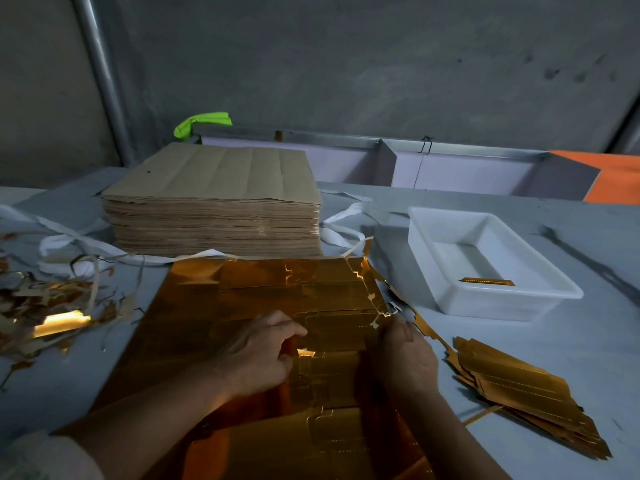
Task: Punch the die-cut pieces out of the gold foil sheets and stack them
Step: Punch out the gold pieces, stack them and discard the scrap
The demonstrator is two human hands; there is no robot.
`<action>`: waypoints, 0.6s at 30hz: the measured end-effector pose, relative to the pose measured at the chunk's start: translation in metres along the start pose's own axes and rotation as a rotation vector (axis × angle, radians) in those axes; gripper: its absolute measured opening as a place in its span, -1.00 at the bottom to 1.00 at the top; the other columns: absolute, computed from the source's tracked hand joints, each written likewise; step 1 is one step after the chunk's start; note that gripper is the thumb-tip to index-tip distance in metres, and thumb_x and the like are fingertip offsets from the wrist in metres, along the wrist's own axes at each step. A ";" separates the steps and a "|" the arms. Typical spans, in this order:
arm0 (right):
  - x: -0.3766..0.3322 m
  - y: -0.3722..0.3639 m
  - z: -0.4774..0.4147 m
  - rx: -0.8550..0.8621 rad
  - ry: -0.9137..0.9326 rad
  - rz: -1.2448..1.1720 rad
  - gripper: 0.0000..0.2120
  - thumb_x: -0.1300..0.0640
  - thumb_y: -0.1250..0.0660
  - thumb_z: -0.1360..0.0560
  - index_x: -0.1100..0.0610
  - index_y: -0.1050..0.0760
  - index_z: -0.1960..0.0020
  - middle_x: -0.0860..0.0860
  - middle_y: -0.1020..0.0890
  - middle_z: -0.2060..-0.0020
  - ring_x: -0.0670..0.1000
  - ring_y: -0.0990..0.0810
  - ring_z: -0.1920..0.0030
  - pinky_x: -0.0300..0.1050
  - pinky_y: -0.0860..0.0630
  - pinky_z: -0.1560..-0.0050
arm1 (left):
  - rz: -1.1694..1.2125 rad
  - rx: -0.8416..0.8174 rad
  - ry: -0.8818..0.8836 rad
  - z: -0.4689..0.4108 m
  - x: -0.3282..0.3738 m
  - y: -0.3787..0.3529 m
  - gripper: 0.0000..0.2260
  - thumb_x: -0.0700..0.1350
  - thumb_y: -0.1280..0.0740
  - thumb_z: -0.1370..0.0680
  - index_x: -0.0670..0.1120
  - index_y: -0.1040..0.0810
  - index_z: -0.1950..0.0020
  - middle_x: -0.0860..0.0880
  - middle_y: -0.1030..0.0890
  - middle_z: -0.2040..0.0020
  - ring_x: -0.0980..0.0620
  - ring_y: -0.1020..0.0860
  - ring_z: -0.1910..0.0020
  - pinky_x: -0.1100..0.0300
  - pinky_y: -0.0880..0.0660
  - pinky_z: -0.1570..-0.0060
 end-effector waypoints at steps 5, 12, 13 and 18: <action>0.004 0.002 -0.002 0.003 -0.006 -0.056 -0.78 0.02 -0.16 -0.66 0.06 -0.42 -0.25 -0.04 -0.51 0.03 -0.04 -0.53 0.06 -0.12 -0.52 0.05 | -0.061 -0.009 -0.073 -0.003 0.016 -0.006 -0.66 -0.09 -0.29 -0.57 0.22 -0.48 -0.30 0.21 -0.33 -0.31 0.23 -0.24 -0.29 0.27 -0.21 -0.23; -0.012 -0.014 0.003 -0.064 0.118 -0.061 -0.83 0.04 -0.18 -0.64 0.03 -0.50 -0.15 -0.08 -0.53 0.13 -0.09 -0.52 0.16 -0.22 -0.48 0.19 | -0.051 -0.014 -0.064 -0.005 0.025 -0.002 -0.82 -0.06 -0.32 -0.58 0.19 -0.51 -0.12 0.20 -0.38 -0.16 0.21 -0.34 -0.15 0.24 -0.40 -0.14; -0.015 -0.016 0.004 -0.073 0.140 -0.067 -0.84 0.04 -0.18 -0.64 0.03 -0.50 -0.13 -0.09 -0.52 0.16 -0.12 -0.50 0.19 -0.26 -0.43 0.23 | -0.051 -0.013 -0.064 -0.005 0.026 -0.001 -0.83 -0.07 -0.32 -0.58 0.18 -0.50 -0.10 0.20 -0.38 -0.14 0.22 -0.34 -0.13 0.27 -0.39 -0.10; -0.024 -0.020 0.008 -0.126 0.196 -0.109 -0.86 0.06 -0.18 -0.64 0.02 -0.50 -0.10 -0.09 -0.55 0.14 -0.12 -0.54 0.16 -0.22 -0.54 0.13 | -0.054 -0.023 -0.048 -0.008 0.028 0.002 -0.85 -0.09 -0.32 -0.57 0.18 -0.47 -0.02 0.20 -0.36 -0.08 0.22 -0.36 -0.05 0.34 -0.34 0.08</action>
Point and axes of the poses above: each hand's wrist, its own z-axis away from the middle knuckle, its own y-axis out of the back of the hand, x = y × z, the point moved 10 cm from there along -z, towards the middle knuckle
